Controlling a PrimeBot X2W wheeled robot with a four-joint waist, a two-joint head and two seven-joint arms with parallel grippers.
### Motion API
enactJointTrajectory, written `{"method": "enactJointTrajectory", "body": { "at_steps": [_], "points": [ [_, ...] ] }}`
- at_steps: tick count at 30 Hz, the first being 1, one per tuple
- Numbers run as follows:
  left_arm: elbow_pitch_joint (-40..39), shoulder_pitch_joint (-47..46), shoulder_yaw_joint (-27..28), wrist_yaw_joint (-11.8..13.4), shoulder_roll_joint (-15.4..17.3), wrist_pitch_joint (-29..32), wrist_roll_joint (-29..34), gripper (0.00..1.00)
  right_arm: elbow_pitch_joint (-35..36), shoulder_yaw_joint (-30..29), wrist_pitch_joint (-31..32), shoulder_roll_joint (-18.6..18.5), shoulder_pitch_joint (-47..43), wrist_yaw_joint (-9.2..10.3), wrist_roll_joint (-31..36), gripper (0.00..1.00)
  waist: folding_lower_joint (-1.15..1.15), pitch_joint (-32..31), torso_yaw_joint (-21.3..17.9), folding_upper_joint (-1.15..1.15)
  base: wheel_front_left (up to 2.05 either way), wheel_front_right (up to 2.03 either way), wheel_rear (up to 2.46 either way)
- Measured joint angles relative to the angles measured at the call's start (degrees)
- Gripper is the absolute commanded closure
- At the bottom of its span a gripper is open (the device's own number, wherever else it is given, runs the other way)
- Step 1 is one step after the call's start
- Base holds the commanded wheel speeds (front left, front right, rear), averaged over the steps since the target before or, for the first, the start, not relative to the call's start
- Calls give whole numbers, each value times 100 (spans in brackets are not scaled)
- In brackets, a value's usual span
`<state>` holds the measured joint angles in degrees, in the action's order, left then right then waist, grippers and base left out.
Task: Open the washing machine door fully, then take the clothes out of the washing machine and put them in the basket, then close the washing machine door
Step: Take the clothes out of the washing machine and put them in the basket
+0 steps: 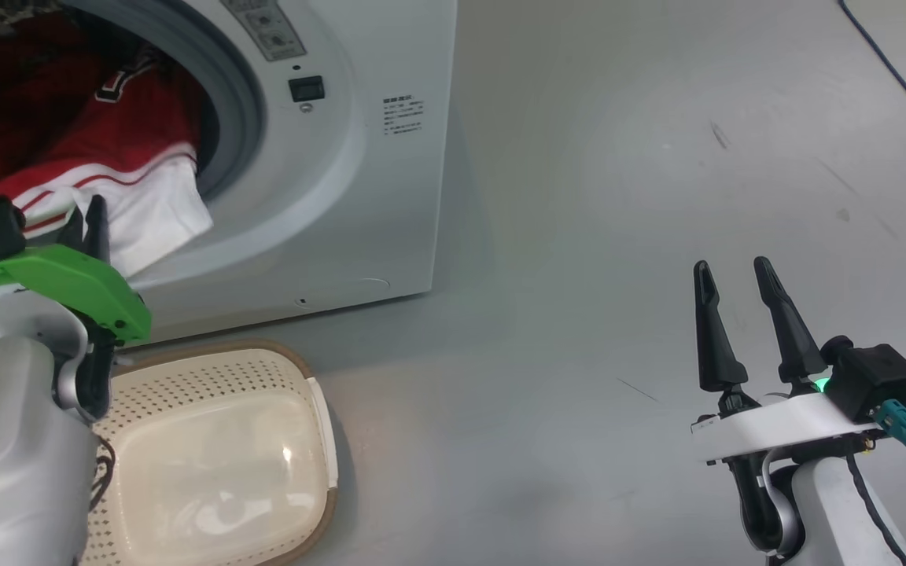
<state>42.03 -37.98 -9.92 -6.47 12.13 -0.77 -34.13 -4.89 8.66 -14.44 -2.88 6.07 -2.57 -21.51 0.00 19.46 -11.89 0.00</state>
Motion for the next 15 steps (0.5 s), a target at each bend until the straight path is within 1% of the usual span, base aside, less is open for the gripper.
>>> {"method": "enactJointTrajectory", "body": {
  "at_steps": [2, 12, 15],
  "points": [
    [-27, 117, -33, -42, -36, -109, 0, 100, -25, -21, 0, -12, -58, -32, 7, 0, 0, -97, 115, 0, 0, 0, 0],
    [-512, 588, -334, -48, -14, -850, 116, 100, -111, -104, 0, -71, -265, -43, 48, 0, 0, -540, 638, 0, 0, 0, 0],
    [-672, 713, -458, -48, 3, -1076, 212, 100, -132, -118, 0, -75, -353, -86, 48, 0, 0, -654, 773, 0, 0, 0, 0]
  ]
}}
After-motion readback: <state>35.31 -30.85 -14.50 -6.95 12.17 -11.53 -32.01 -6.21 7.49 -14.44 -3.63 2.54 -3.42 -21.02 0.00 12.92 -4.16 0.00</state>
